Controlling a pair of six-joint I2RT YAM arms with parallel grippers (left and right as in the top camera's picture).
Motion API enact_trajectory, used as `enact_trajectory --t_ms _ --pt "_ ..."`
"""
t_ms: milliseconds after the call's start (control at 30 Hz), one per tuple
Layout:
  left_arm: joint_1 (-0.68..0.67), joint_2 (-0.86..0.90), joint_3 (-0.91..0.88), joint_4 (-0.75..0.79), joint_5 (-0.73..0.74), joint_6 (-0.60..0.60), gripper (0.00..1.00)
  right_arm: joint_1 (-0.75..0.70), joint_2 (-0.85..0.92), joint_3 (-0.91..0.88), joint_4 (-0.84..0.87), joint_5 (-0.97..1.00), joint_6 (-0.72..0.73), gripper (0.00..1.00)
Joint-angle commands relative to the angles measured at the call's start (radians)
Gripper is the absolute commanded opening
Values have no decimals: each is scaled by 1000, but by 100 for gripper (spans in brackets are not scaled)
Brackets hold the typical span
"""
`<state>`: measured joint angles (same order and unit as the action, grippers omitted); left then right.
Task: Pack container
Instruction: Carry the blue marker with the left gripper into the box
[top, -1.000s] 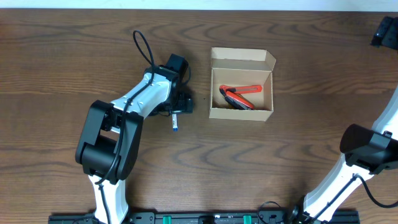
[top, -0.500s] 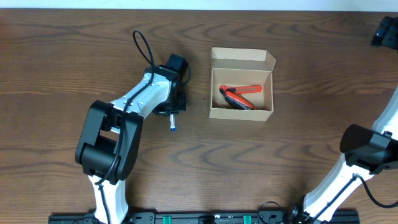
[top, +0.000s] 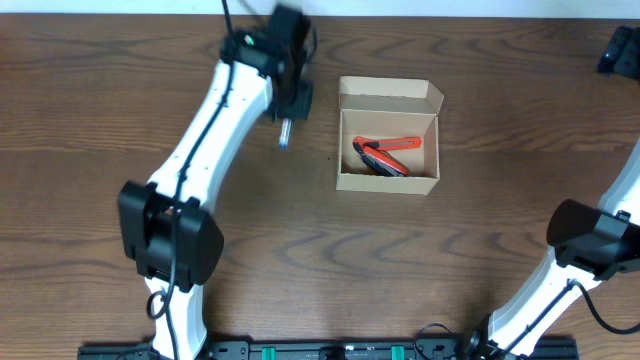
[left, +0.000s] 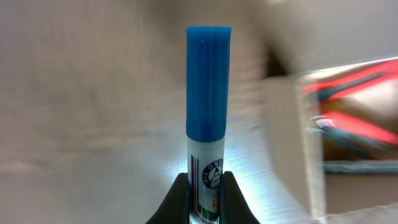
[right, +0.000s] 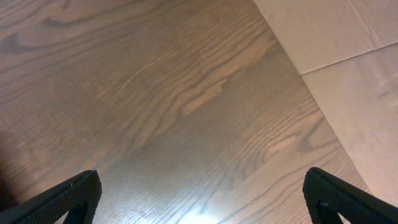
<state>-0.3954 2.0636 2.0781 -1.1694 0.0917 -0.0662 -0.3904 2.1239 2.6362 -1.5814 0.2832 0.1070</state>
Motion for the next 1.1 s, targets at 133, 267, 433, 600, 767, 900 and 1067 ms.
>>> enact_trajectory --t_ms 133,267,433,600,767,900,1067 --pt "-33 -14 332 -59 150 261 6 -2 -27 -1 -2 4 16 99" --pt "-106 -10 348 21 134 278 6 -2 -27 -1 -2 4 16 99" --pt "-200 26 348 101 111 291 6 -2 -27 -1 -2 4 16 99" --pt "-227 82 348 135 201 289 6 -2 -27 -1 -2 4 16 99" --pt "-214 145 348 116 347 291 6 -2 -27 -1 -2 4 16 99" --pt "-213 198 348 48 394 293 6 -2 -27 -1 -2 4 16 99" --pt "-224 264 348 -44 407 304 6 -2 -27 -1 -2 4 16 99"
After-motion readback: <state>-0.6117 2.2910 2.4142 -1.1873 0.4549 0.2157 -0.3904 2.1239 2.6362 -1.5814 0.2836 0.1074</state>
